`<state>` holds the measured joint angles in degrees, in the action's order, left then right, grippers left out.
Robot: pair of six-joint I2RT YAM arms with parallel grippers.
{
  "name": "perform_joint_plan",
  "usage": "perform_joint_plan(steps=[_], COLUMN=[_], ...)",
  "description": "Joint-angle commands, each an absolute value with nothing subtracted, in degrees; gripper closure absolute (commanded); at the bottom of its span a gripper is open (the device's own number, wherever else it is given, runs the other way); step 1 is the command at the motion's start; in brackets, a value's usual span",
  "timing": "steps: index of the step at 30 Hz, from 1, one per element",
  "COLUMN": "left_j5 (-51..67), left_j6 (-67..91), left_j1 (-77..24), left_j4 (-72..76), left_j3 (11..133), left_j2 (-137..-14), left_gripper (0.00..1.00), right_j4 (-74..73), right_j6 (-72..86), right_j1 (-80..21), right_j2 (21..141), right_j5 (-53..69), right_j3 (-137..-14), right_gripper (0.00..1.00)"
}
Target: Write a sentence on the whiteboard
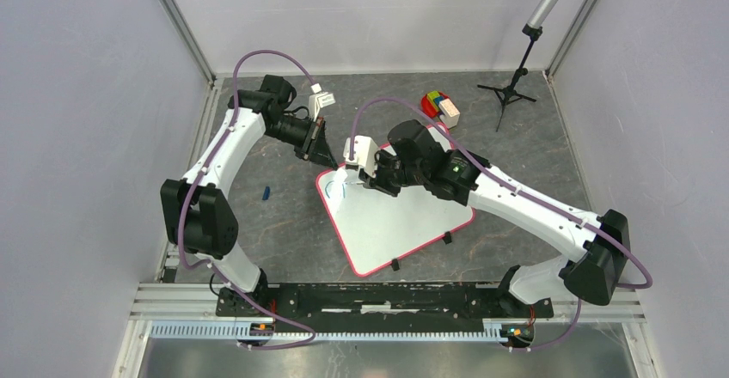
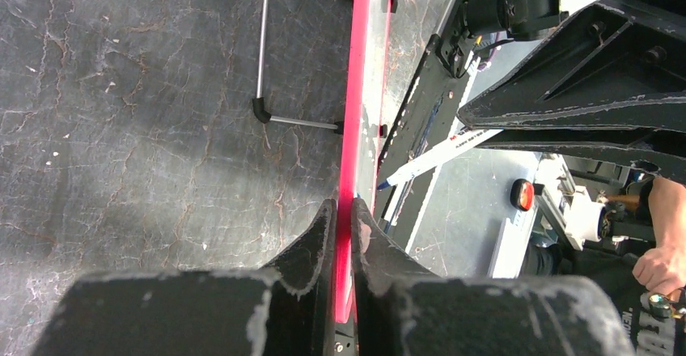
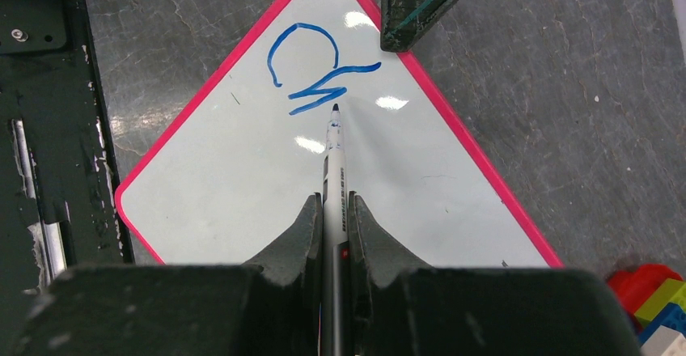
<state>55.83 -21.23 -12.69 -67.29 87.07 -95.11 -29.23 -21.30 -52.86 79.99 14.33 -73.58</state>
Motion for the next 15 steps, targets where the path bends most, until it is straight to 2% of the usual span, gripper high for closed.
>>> perform_joint_plan(steps=[1, 15], left_j5=[55.43, 55.46], left_j6=[-23.97, -23.97], left_j1=[-14.06, -14.14], left_j4=[-68.64, -68.69], left_j3=[87.59, 87.37], left_j2=[-95.30, -95.14], left_gripper=[0.98, 0.98], right_j4=[-26.83, -26.71], right_j6=[-21.38, -21.62], right_j1=[-52.95, -52.62], right_j2=[80.18, 80.27], right_j5=[14.54, 12.33], right_j3=[-72.48, -71.39], right_gripper=[1.00, 1.00])
